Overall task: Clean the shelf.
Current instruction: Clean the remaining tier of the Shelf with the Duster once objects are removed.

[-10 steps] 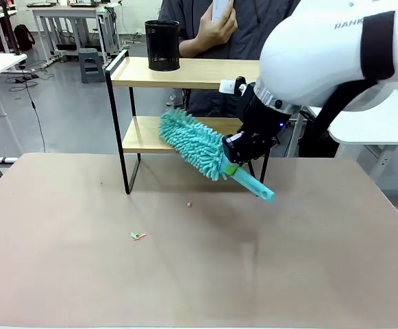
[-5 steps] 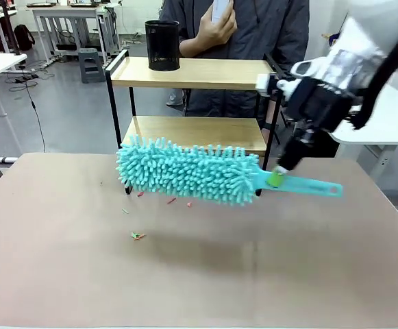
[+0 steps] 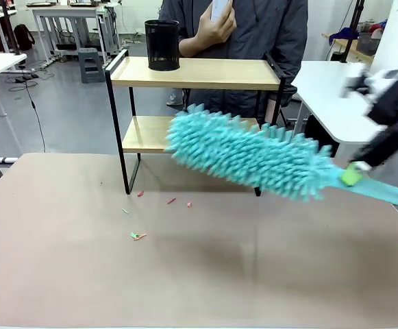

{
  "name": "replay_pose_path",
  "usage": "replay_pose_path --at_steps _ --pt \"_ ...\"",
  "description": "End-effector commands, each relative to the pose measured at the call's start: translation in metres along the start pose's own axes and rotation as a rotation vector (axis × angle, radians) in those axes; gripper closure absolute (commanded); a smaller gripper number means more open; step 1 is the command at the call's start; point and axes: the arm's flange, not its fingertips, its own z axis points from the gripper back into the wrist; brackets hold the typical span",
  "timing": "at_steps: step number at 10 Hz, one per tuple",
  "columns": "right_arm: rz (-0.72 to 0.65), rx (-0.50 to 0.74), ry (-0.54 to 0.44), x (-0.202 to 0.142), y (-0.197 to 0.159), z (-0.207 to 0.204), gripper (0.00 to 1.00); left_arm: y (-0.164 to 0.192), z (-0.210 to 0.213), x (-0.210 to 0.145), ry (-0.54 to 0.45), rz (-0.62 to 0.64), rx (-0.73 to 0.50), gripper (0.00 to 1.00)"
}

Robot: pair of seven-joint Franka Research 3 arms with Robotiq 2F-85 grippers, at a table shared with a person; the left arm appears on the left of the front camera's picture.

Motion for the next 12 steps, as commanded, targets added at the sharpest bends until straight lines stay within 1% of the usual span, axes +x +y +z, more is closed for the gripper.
replay_pose_path --at_steps 1,2,3,4,5,6,12 --pt "-0.188 -0.056 -0.351 -0.109 0.012 0.047 0.88 -0.001 -0.002 0.0 -0.018 -0.016 -0.015 0.0" --pt "-0.274 -0.086 -0.478 -0.155 0.011 0.056 0.88 -0.001 -0.002 0.0 -0.018 -0.016 -0.015 0.0" --pt "-0.312 -0.088 -0.574 -0.187 0.01 0.058 0.88 -0.001 -0.002 0.0 -0.018 -0.016 -0.015 0.0" --pt "-0.409 -0.096 -0.664 -0.195 -0.002 0.055 0.88 -0.001 -0.002 0.0 -0.018 -0.016 -0.015 0.0" --pt "-0.565 -0.127 -0.726 -0.186 -0.024 0.049 0.88 -0.001 -0.002 0.0 -0.018 -0.016 -0.015 0.0" --pt "-0.335 -0.083 -0.557 -0.208 0.009 0.064 0.88 -0.001 -0.002 0.0 -0.018 -0.016 -0.015 0.0" --pt "-0.335 -0.083 -0.557 -0.208 0.009 0.064 0.88 -0.001 -0.002 0.0 -0.018 -0.016 -0.015 0.0"
